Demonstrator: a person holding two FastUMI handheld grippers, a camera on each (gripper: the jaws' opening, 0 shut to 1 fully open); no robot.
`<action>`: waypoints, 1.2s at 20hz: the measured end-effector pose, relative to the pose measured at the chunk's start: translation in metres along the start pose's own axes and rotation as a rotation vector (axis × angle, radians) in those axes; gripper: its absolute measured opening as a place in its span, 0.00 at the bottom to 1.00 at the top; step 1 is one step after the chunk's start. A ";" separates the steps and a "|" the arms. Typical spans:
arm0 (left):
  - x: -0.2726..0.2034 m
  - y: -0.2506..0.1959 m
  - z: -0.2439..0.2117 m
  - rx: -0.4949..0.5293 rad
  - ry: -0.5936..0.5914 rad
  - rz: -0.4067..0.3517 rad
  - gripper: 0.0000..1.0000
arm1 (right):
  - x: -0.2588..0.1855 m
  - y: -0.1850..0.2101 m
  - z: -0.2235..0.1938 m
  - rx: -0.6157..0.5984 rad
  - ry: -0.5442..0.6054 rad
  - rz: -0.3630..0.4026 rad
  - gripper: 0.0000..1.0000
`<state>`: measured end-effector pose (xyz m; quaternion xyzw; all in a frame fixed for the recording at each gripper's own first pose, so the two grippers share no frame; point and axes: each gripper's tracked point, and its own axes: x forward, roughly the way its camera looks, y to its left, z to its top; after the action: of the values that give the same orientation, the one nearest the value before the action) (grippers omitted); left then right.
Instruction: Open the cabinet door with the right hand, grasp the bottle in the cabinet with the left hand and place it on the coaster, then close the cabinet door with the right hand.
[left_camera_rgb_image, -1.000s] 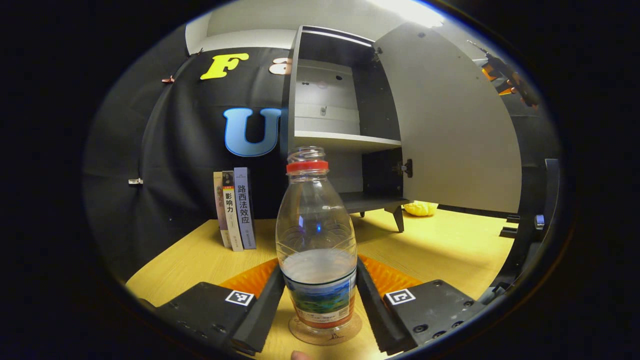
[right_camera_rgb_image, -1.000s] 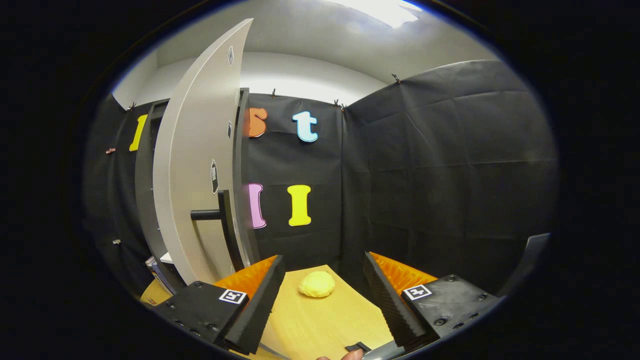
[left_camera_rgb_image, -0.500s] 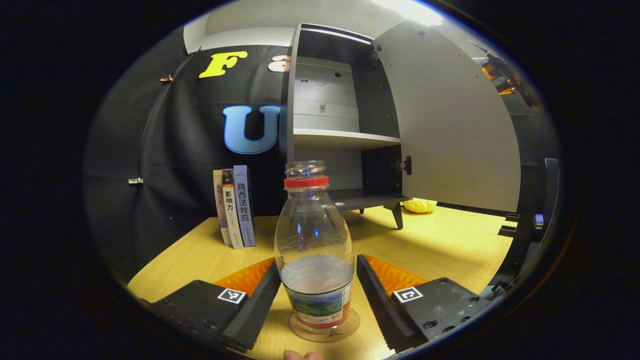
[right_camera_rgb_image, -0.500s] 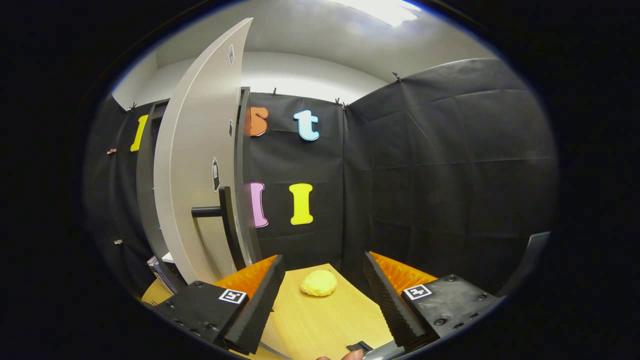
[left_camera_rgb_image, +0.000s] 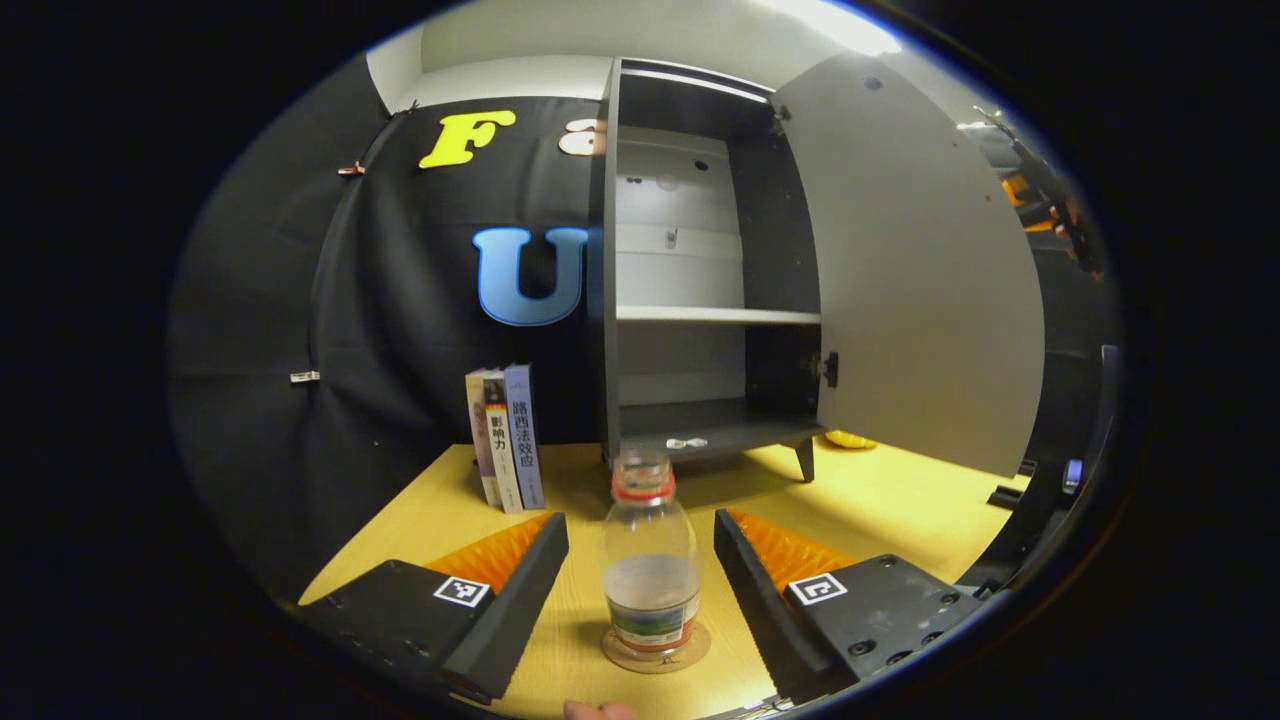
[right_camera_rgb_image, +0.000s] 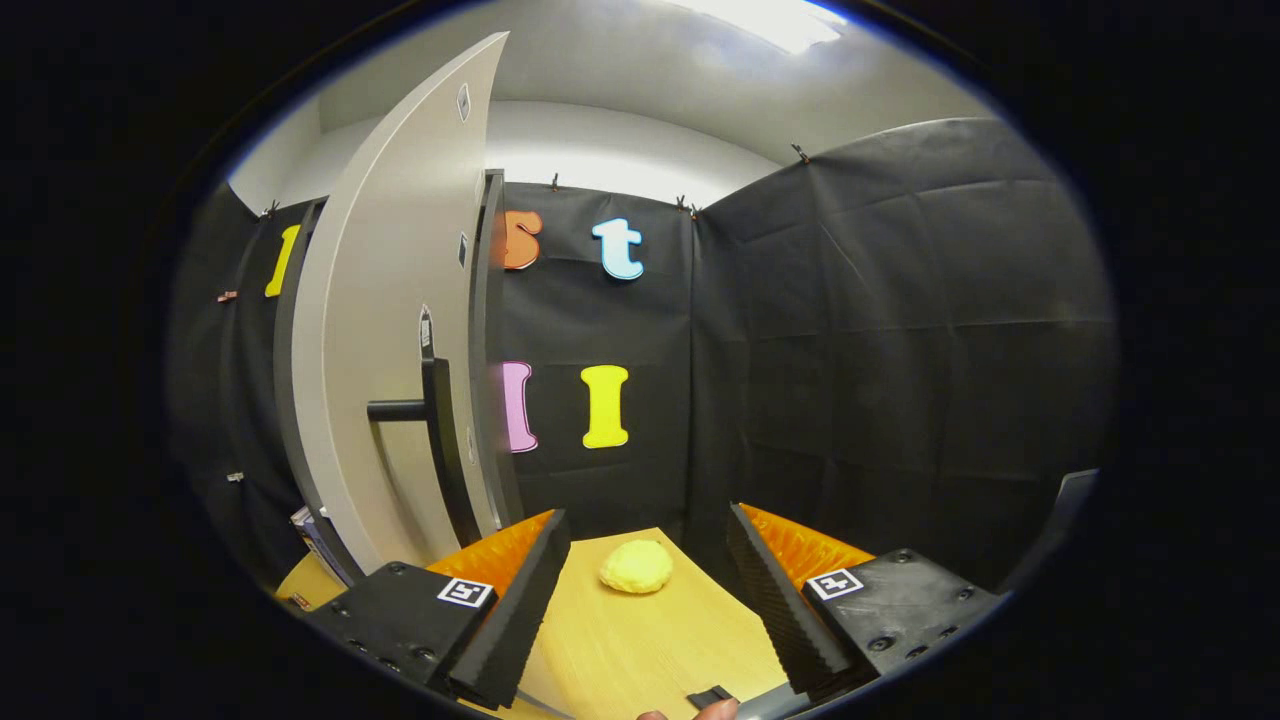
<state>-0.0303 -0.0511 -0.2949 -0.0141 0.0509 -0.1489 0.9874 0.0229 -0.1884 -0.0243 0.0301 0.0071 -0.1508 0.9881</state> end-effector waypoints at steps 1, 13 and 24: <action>-0.004 -0.004 0.016 -0.022 -0.002 0.002 0.93 | 0.002 0.002 0.001 -0.004 -0.005 0.008 0.98; -0.015 0.029 0.209 -0.117 -0.074 0.153 0.92 | 0.013 0.006 0.013 0.070 -0.014 0.072 0.97; -0.015 0.029 0.251 -0.046 -0.058 0.178 0.94 | 0.010 0.019 0.009 0.090 0.011 0.085 0.96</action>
<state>-0.0093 -0.0156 -0.0448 -0.0367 0.0268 -0.0588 0.9972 0.0384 -0.1733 -0.0145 0.0756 0.0047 -0.1085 0.9912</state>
